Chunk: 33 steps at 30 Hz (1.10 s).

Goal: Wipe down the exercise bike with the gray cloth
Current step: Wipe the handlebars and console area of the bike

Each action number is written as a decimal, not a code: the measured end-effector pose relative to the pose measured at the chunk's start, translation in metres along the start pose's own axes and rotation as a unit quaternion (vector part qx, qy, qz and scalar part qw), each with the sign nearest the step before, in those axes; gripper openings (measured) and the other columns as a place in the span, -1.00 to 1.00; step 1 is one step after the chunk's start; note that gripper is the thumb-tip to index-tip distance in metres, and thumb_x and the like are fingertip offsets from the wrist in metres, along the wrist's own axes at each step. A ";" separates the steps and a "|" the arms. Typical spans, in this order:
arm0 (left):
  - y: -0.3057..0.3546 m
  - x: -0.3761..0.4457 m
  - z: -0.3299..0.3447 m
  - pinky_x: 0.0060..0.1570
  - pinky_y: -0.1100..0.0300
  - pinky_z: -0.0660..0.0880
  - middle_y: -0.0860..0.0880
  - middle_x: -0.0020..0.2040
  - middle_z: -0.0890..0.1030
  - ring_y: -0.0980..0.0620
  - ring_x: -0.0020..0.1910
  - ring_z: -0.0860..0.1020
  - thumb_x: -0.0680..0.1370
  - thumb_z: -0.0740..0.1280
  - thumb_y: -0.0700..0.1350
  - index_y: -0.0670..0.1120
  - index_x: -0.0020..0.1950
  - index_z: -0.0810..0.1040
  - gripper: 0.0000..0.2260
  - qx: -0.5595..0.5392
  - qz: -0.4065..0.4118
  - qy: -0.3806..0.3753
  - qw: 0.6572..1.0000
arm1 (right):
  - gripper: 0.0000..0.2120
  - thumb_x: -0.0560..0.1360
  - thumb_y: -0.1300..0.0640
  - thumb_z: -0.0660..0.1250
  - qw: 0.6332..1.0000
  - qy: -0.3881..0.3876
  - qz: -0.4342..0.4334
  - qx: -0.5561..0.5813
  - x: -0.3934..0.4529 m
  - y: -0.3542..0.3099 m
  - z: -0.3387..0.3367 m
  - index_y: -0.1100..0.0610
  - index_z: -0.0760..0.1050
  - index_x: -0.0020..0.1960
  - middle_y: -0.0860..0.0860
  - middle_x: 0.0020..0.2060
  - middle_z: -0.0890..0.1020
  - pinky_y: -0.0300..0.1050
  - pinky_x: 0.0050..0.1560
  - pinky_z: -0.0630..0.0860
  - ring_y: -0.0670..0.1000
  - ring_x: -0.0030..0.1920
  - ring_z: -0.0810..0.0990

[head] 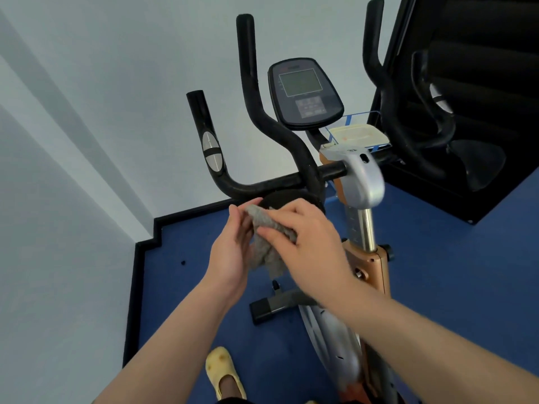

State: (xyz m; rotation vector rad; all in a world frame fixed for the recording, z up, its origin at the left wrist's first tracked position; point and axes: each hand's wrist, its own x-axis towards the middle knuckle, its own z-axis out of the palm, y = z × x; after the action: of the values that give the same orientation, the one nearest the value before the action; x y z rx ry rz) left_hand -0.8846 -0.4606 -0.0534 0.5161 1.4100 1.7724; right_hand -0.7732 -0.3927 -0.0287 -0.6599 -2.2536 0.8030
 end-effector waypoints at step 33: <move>0.030 0.026 0.010 -0.17 0.35 0.43 0.10 -0.14 0.63 0.19 -0.12 0.54 0.63 0.16 -0.17 0.10 0.00 0.59 -0.75 0.339 0.076 0.011 0.938 | -0.94 0.56 0.00 0.34 0.955 0.218 0.157 0.125 0.019 0.051 -0.030 -0.08 0.49 0.03 -0.19 -0.17 0.60 -0.43 -0.19 0.42 -0.27 -0.13 0.56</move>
State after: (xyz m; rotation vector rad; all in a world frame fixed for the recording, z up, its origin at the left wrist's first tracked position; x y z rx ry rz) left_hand -0.9027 -0.4357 -0.0264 0.9849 2.0426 1.3661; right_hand -0.7522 -0.3344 -0.0381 -0.9786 -1.6385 0.9656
